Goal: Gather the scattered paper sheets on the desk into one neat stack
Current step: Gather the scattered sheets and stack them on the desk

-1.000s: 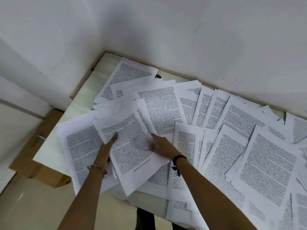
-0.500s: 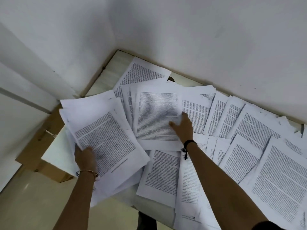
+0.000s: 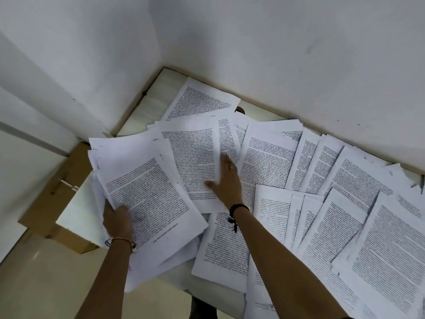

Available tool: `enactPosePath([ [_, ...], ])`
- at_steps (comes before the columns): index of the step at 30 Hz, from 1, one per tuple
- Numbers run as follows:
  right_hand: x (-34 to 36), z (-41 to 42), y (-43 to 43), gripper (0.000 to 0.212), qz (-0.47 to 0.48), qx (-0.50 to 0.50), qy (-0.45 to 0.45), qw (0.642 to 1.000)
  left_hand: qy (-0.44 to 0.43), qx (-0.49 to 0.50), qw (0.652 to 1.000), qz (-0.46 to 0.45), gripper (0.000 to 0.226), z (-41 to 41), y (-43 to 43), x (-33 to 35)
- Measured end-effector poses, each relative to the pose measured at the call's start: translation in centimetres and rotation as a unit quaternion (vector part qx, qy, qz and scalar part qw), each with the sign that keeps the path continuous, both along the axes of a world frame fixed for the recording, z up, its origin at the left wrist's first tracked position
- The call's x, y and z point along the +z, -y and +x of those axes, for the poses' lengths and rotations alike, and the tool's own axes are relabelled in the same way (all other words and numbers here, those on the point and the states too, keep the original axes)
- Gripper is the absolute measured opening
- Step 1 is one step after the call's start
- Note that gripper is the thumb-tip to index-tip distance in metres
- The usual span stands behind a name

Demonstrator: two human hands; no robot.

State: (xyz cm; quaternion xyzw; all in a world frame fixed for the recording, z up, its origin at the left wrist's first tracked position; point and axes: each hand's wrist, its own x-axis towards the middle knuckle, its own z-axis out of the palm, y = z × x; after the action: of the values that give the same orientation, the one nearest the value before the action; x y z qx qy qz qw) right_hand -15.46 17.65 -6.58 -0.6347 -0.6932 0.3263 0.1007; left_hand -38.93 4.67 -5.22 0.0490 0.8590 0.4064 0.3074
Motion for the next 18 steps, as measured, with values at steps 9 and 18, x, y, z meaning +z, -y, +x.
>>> enactPosePath([
  [9,2.0,1.9,-6.8,0.112,-0.032,-0.082,0.051,0.995,0.041,-0.074,0.996,-0.001,0.053,-0.2,0.4,-0.2],
  [18,1.8,-0.5,-5.4,0.079,-0.091,-0.044,-0.001,0.995,0.040,-0.081,0.996,-0.028,0.052,-0.4,-0.2,-1.6],
])
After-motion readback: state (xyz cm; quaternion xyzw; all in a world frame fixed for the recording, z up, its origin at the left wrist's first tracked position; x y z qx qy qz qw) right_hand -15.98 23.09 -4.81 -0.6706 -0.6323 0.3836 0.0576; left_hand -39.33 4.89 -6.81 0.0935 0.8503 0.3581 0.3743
